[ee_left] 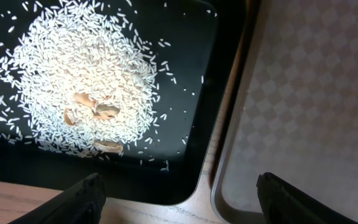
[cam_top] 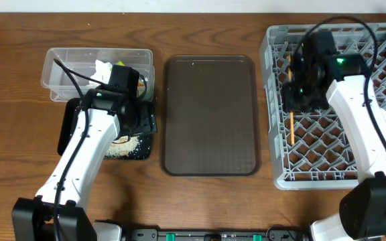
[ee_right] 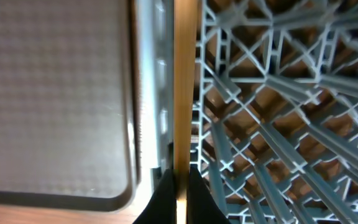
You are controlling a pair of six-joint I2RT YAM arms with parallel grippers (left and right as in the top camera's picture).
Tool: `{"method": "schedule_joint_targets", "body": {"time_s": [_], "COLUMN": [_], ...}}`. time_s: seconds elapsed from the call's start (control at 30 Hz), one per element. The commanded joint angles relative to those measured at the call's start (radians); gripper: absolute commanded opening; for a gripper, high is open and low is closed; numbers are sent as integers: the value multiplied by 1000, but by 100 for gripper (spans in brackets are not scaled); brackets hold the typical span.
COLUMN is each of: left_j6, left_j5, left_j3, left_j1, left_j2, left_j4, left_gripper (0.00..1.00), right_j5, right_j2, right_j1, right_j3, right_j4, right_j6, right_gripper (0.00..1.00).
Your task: Sort waste into correct bins and load items into the dishwasher rack
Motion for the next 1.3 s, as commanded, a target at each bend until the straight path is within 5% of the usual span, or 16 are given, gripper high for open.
{"method": "schedule_joint_targets", "body": {"time_s": [0.0,0.1,0.47,0.63,1.0,1.27], "left_j6": [-5,-5,-4,21,43,84], "left_j5": [-12,-12,-12,-12,-12,-12], "left_j3": [6,6,7,10,-19,-195], "left_j1": [4,4,4,4,4,-4], "left_j2": [-10,-10,-11,-14,-63,-441], "left_j4": [-4,-4,11,46,-76,8], "left_gripper": [81,81,81,81,80,80], "right_j5": [-3,-3,-6,-12,-108,-95], "right_j2": [9,9,-27,-66,-118,-408], "right_j1": [-12,-10,-19,-48,-149,-148], "right_j3": [-85,-138,-88,-51,-63,-311], "right_j4": [45,107,148,204,146,298], "right_j6": [-32,-32,-31,-32,-1,-11], "right_gripper": [1,3,39,74,87,99]}}
